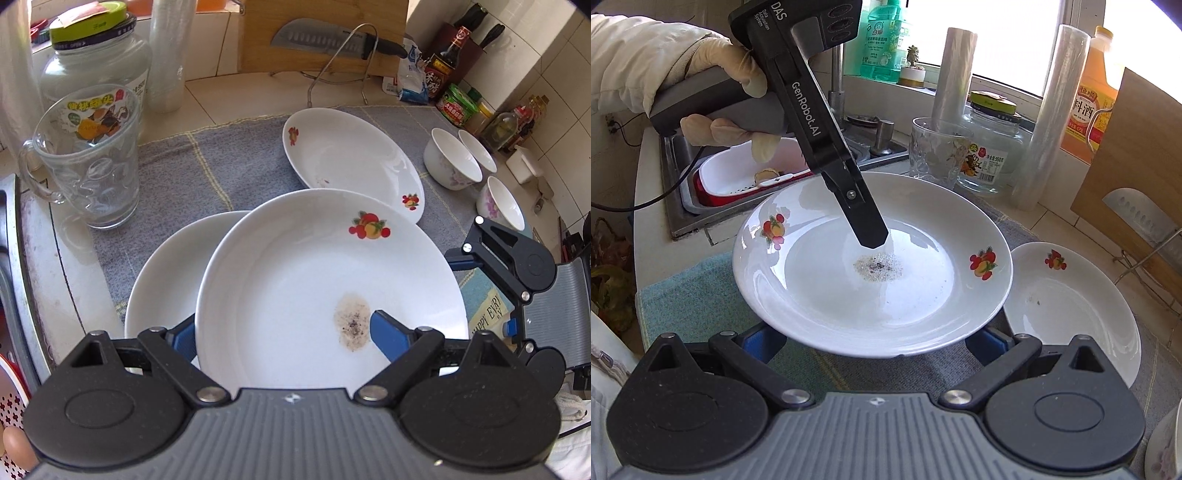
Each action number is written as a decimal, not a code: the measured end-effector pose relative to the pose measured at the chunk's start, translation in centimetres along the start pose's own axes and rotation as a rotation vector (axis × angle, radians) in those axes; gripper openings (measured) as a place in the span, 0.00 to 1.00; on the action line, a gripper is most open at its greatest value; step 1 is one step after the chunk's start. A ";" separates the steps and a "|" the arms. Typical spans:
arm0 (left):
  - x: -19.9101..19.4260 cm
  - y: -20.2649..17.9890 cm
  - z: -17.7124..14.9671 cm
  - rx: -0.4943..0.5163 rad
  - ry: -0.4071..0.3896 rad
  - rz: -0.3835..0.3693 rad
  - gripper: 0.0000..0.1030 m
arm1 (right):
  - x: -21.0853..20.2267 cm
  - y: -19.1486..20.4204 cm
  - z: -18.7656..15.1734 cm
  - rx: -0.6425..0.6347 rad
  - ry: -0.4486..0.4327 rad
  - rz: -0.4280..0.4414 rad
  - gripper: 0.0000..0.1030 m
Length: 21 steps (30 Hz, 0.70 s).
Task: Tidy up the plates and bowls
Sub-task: 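Lift the stained plate and carry it toward the plate near the sink, then lower the stained plate onto the other plate and open the left gripper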
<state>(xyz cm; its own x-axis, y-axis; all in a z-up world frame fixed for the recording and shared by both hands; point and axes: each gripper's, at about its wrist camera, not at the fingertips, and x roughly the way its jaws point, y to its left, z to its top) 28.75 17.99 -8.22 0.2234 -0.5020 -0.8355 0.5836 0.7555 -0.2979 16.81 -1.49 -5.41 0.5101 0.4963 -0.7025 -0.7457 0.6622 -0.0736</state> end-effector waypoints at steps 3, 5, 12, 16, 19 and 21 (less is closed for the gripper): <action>0.0 0.9 -0.2 -0.014 -0.005 -0.008 0.88 | 0.4 0.0 0.5 0.004 0.009 0.009 1.00; 0.0 1.3 -0.3 -0.020 -0.005 -0.011 0.88 | 0.6 0.1 0.7 0.003 0.013 0.011 1.00; 0.1 2.3 -0.5 -0.026 -0.006 -0.016 0.88 | 1.3 0.2 1.2 -0.009 0.040 0.014 1.00; 0.0 2.4 -0.7 -0.018 -0.004 -0.011 0.88 | 1.5 0.2 1.2 -0.014 0.052 0.020 1.00; 0.1 2.5 -0.8 -0.020 -0.002 -0.008 0.88 | 1.5 0.2 1.2 -0.012 0.052 0.026 1.00; 0.1 2.6 -0.9 -0.022 0.001 -0.007 0.88 | 1.4 0.2 1.2 -0.006 0.051 0.028 1.00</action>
<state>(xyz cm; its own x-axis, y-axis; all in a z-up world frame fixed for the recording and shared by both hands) 29.63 20.28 -9.48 0.2190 -0.5071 -0.8336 0.5676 0.7611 -0.3139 17.91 0.07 -5.56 0.4662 0.4855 -0.7396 -0.7622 0.6448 -0.0572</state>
